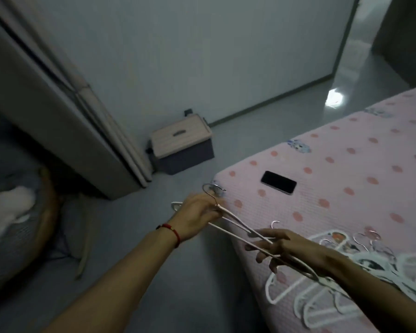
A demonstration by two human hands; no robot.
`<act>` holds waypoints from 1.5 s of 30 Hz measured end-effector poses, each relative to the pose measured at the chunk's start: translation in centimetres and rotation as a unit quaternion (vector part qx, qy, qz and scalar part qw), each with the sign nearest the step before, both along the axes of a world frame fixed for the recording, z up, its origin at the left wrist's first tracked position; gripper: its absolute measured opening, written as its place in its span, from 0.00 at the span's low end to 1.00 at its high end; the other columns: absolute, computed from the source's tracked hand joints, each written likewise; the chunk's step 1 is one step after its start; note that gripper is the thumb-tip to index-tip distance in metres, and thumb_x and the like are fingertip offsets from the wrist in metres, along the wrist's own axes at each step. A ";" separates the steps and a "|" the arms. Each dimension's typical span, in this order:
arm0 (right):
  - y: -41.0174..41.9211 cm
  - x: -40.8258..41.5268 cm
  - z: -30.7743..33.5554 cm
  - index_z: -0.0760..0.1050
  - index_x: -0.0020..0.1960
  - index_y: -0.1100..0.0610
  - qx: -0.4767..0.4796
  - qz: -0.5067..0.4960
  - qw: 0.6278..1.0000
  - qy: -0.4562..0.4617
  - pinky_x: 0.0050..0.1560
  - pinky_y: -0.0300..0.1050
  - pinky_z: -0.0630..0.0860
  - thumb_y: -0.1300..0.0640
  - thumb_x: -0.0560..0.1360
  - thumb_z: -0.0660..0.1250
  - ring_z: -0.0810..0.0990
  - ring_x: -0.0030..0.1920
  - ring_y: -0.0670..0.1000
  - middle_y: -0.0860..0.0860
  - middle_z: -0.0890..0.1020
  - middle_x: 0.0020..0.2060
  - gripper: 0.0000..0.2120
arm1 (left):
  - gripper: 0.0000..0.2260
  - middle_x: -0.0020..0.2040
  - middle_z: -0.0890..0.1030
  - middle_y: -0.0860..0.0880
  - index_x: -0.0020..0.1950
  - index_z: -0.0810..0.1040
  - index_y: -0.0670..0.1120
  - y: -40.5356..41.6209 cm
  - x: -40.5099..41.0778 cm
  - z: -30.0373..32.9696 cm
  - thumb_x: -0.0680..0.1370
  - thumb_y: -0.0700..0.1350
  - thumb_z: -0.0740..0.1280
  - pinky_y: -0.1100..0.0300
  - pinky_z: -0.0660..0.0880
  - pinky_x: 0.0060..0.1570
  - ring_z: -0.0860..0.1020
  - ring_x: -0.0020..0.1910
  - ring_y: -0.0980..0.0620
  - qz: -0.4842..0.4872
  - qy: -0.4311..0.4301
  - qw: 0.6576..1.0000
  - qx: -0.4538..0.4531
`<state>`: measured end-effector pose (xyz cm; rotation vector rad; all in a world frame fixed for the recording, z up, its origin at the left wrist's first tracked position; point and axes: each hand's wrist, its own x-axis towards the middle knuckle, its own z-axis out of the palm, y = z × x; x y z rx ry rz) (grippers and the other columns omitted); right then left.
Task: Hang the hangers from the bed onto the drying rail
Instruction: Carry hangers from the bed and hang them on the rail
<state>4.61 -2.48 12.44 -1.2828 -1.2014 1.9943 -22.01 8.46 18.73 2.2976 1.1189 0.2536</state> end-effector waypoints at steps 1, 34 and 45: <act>1.5 -1.6 1.1 0.72 0.72 0.51 0.042 0.061 0.997 -0.036 0.63 0.61 0.76 0.49 0.69 0.73 0.79 0.64 0.57 0.53 0.80 0.65 0.32 | 0.08 0.48 0.83 0.50 0.49 0.83 0.48 -0.6 -2.8 0.8 0.77 0.50 0.67 0.49 0.76 0.53 0.80 0.50 0.52 0.016 0.006 1.000 0.013; -6.1 -74.8 14.9 0.81 0.50 0.55 0.565 0.373 0.736 -0.025 0.45 0.54 0.79 0.47 0.83 0.58 0.82 0.42 0.47 0.49 0.84 0.40 0.17 | 0.14 0.33 0.78 0.49 0.32 0.70 0.48 -38.8 -59.9 4.9 0.76 0.50 0.63 0.58 0.67 0.33 0.79 0.38 0.46 0.737 0.120 0.660 0.082; -13.2 -89.2 18.0 0.77 0.63 0.45 0.188 0.673 0.716 -0.015 0.47 0.47 0.83 0.29 0.70 0.67 0.83 0.54 0.51 0.48 0.81 0.57 0.28 | 0.16 0.32 0.83 0.43 0.34 0.83 0.37 -41.0 -69.3 13.1 0.73 0.49 0.73 0.56 0.82 0.33 0.83 0.30 0.47 0.904 -0.228 0.339 0.127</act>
